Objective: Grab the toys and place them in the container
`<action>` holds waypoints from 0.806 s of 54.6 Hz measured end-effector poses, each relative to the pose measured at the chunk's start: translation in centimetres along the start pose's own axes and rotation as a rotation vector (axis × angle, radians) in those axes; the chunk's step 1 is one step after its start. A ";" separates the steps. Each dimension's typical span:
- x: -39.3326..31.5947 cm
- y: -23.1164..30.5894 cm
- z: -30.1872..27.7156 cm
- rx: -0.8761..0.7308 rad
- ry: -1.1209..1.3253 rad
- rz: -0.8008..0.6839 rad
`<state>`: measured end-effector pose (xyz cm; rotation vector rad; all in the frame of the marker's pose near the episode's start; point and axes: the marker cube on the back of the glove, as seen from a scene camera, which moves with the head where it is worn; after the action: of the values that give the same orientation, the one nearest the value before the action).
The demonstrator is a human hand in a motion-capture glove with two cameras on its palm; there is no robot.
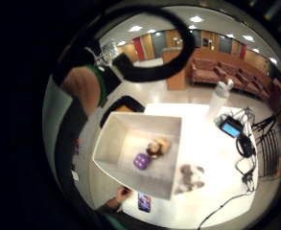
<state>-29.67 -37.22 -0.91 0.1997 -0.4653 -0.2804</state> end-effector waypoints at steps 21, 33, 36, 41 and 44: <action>22.2 18.8 9.7 -0.074 0.019 0.649; 25.2 23.0 15.1 -0.189 0.150 0.568; 25.6 23.4 15.6 -0.178 0.192 0.559; 26.4 23.7 16.2 -0.158 0.179 0.552; 26.7 23.9 16.6 -0.156 0.158 0.543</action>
<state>-9.34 -25.08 30.63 -0.0602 -0.3240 0.2299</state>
